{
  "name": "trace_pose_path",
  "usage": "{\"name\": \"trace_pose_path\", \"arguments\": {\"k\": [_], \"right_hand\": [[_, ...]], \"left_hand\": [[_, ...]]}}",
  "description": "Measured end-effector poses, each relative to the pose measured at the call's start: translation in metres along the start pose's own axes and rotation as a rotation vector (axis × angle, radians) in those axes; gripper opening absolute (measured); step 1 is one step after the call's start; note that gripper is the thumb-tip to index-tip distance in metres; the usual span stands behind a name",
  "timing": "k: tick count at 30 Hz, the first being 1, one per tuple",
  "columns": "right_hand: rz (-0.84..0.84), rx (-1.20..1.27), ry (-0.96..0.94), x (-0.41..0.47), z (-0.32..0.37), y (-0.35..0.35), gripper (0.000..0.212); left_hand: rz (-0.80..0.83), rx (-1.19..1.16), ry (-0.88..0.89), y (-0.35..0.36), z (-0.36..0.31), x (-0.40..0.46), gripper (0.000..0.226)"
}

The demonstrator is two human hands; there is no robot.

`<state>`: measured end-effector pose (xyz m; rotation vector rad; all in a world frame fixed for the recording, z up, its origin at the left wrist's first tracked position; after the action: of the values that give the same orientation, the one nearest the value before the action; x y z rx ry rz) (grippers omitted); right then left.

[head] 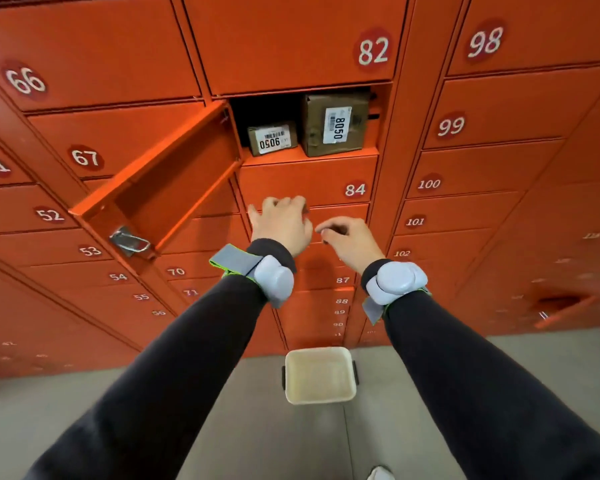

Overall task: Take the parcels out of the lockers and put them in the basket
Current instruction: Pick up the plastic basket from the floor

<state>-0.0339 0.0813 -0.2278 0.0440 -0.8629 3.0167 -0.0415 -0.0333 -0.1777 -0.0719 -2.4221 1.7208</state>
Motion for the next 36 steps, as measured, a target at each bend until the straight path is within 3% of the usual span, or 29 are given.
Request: {"name": "trace_pose_path", "arguments": {"k": [3, 8, 12, 15, 17, 22, 27, 29, 36], "right_hand": [[0.054, 0.026, 0.076, 0.012, -0.041, 0.009, 0.023], [0.131, 0.042, 0.180, 0.011, -0.116, 0.025, 0.021], [0.196, 0.053, 0.328, 0.002, -0.188, 0.044, 0.020], [0.222, 0.065, 0.462, -0.009, -0.239, 0.063, 0.019], [0.246, 0.035, 0.524, -0.016, -0.271, 0.076, 0.018], [0.246, -0.046, 0.742, -0.037, -0.387, 0.127, 0.038], [0.305, -0.094, 0.890, -0.060, -0.491, 0.201, 0.036], [0.325, -0.106, 0.930, -0.073, -0.551, 0.246, 0.035], [0.352, -0.134, 1.040, -0.107, -0.641, 0.297, 0.018]], "left_hand": [[0.255, -0.086, -0.108, 0.070, 0.008, 0.011, 0.025], [0.526, -0.316, -0.267, 0.170, 0.021, 0.003, 0.029], [0.688, -0.620, -0.548, 0.242, 0.045, -0.023, 0.033], [0.744, -0.707, -0.704, 0.289, 0.069, -0.042, 0.026], [0.744, -0.745, -0.816, 0.318, 0.086, -0.056, 0.015], [0.700, -0.822, -1.013, 0.418, 0.136, -0.083, 0.010], [0.673, -0.821, -1.099, 0.515, 0.198, -0.107, 0.010], [0.685, -0.792, -1.105, 0.575, 0.230, -0.121, 0.017], [0.646, -0.754, -1.207, 0.657, 0.294, -0.161, 0.043]]}}
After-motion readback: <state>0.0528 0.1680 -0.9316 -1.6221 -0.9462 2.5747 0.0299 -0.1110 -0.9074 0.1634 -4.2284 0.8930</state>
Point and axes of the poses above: each hand's wrist, its own x-axis towards the middle knuckle, its own y-axis out of the palm, z = x × y, the point moved 10 cm from there along x, towards the middle knuckle, and after that the axes turned 8 degrees about -x, right-handed, at the moved point
